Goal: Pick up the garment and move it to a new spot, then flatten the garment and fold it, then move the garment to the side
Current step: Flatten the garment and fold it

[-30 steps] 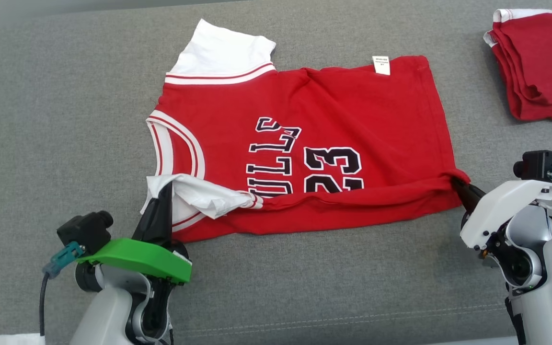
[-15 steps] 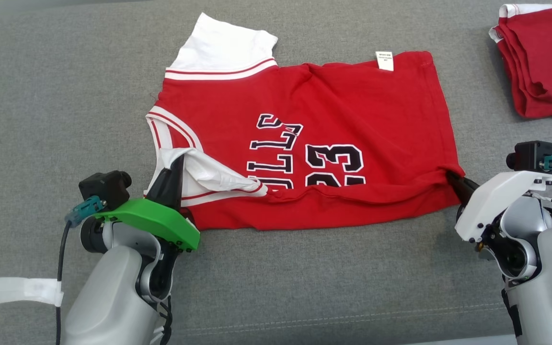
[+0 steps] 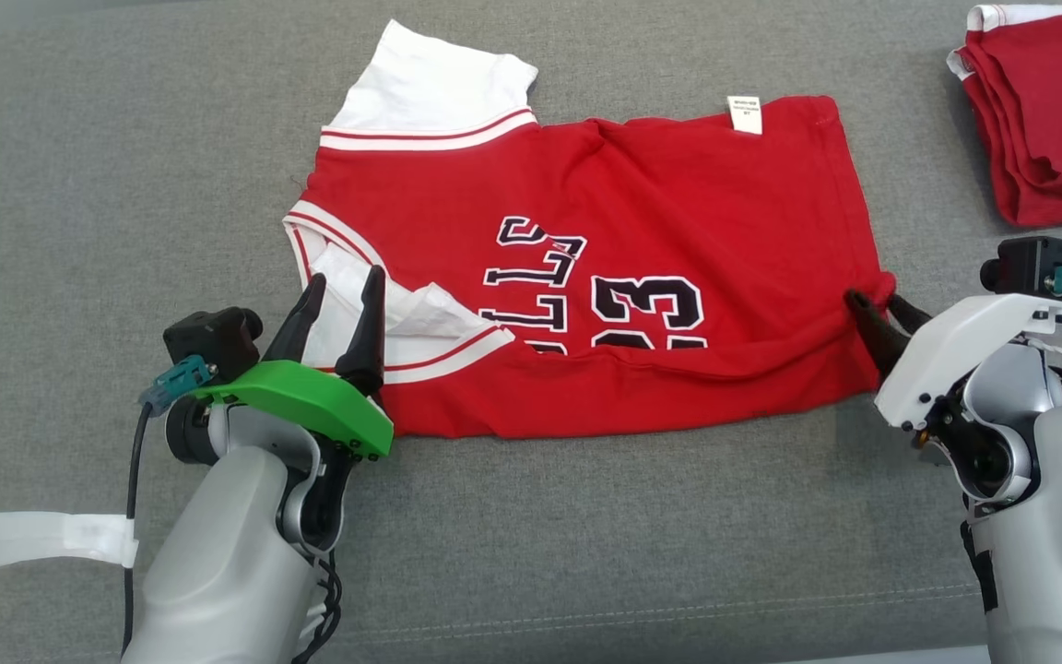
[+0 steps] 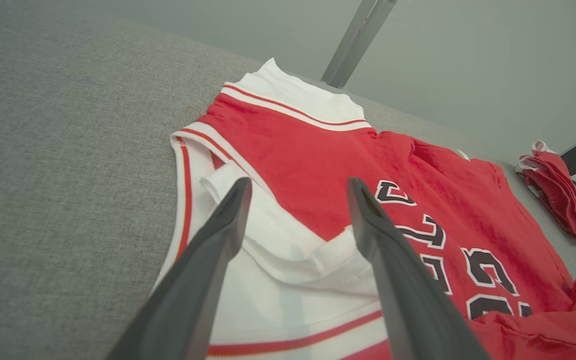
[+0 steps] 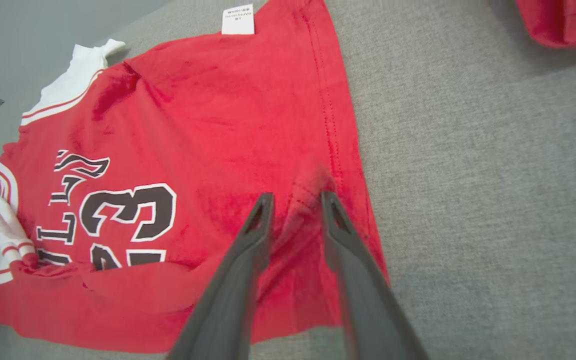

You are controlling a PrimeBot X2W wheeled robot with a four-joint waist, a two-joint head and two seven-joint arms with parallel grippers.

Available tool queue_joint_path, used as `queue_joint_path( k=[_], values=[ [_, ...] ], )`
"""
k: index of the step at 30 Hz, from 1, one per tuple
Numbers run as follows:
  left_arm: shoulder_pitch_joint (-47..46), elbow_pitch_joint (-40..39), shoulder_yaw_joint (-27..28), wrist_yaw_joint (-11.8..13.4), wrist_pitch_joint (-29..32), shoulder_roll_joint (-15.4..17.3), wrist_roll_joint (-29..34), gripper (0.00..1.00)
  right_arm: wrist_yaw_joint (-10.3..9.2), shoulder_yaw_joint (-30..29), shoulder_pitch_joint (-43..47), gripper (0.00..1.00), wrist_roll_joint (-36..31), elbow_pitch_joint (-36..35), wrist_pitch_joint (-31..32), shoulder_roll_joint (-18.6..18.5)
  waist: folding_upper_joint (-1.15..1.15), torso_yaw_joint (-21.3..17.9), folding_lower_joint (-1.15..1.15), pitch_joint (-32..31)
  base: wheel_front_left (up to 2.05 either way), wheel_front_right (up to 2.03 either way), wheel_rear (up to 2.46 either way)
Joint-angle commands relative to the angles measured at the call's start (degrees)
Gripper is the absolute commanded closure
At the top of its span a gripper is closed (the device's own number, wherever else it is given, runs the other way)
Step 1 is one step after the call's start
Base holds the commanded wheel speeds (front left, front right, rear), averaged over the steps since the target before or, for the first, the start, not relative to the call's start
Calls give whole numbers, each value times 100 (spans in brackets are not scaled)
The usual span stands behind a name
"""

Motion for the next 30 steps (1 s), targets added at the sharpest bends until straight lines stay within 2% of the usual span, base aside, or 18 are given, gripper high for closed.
queue_joint_path(
  k=[1,11,17,21,28,30],
  values=[
    [-55,-13,4,-43,-79,-16,37,0,0,-48,-92,0,-63,-4,-51,17,0,32,0,-6,0,0,0],
    [872,-829,115,-97,-263,68,-42,0,0,-243,-210,0,22,-467,-317,43,0,69,0,-57,0,0,0],
    [1723,-1528,475,177,-292,110,-178,0,0,-394,202,0,7,-957,-697,-24,0,52,0,-101,0,0,0],
    [2234,-1856,698,400,-277,116,-359,0,0,-462,652,0,149,-1227,-951,95,0,-29,0,-137,0,0,0],
    [2592,-1918,887,677,163,70,-805,0,0,-369,1369,0,535,-1432,-1313,283,0,-239,0,-143,0,0,0],
    [2615,-1907,971,661,293,-8,-1043,0,0,-307,1480,0,659,-1410,-1411,293,0,-309,0,-119,0,0,0]
  ],
)
